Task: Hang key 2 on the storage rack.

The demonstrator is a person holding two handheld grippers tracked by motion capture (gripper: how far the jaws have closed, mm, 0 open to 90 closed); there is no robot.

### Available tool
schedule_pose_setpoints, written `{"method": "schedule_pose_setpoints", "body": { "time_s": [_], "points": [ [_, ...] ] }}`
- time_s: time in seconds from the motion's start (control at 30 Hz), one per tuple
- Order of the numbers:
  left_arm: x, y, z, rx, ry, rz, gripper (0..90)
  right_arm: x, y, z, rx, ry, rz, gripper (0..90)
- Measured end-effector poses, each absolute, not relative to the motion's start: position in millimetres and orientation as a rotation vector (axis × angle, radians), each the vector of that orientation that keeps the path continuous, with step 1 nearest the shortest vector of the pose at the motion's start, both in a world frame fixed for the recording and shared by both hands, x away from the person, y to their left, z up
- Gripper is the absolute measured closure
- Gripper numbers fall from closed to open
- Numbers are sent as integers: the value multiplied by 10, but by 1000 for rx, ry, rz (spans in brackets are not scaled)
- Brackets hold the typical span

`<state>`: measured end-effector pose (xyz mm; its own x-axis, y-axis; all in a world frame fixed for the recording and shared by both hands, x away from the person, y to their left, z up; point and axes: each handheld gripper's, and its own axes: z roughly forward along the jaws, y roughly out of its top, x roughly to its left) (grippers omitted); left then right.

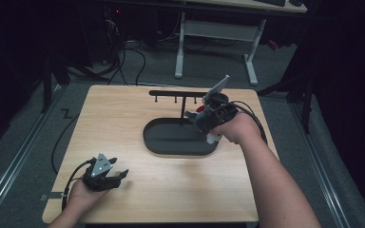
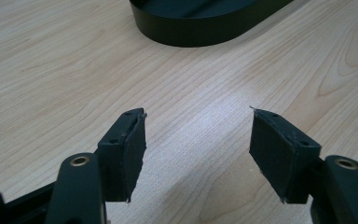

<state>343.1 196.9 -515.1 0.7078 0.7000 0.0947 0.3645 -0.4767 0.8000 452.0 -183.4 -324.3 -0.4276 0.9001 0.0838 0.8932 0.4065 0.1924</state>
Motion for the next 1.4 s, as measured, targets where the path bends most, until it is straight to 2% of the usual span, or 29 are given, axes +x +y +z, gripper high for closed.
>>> {"method": "schedule_pose_setpoints", "body": {
  "time_s": [0.83,1.4],
  "points": [
    [3436,1962,-5148,2110,797,532,363,4786,-1808,-3037,1665,2510,314,479],
    [3425,1943,-5155,2116,788,533,363,4806,-1803,-3337,1662,2540,261,479]
  ]
}}
